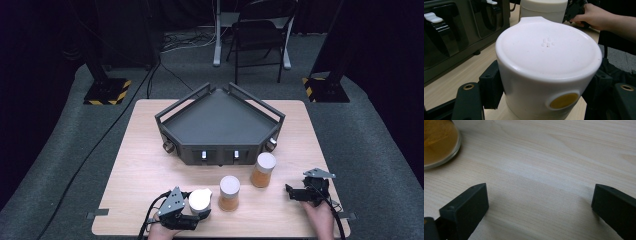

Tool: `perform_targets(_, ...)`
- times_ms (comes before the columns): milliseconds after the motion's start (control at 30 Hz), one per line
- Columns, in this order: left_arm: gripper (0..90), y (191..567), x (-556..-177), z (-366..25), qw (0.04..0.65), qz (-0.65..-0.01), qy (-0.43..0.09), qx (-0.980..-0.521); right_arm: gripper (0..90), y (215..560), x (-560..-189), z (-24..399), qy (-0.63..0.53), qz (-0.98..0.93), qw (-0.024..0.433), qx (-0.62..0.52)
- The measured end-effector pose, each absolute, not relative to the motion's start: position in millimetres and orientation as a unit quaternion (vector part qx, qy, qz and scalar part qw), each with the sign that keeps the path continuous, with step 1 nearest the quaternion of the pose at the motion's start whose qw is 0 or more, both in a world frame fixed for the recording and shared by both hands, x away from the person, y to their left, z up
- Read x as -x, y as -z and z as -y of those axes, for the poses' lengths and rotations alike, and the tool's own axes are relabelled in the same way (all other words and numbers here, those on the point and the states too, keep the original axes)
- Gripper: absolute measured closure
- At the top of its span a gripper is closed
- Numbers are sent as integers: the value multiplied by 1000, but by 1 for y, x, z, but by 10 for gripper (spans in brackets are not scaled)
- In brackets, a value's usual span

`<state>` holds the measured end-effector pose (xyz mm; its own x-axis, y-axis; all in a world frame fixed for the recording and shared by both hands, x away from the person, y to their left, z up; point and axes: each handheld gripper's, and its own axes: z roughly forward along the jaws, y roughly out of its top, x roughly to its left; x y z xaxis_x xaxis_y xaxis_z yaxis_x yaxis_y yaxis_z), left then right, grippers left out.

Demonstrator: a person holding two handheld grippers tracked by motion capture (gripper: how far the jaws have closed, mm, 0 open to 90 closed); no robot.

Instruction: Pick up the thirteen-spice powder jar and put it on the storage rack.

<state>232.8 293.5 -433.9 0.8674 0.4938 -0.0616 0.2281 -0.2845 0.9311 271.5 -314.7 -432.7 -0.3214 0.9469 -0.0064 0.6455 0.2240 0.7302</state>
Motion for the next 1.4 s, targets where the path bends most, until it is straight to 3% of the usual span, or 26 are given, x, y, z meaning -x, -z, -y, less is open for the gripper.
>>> perform_targets(667,308,412,-229,-308,569,-258,-155,-765,1,433,-271,314,-322,-746,235,-534)
perform_targets(1400,308,369,-263,-306,562,-291,-185,-751,0,433,-271,314,-321,-745,235,-535)
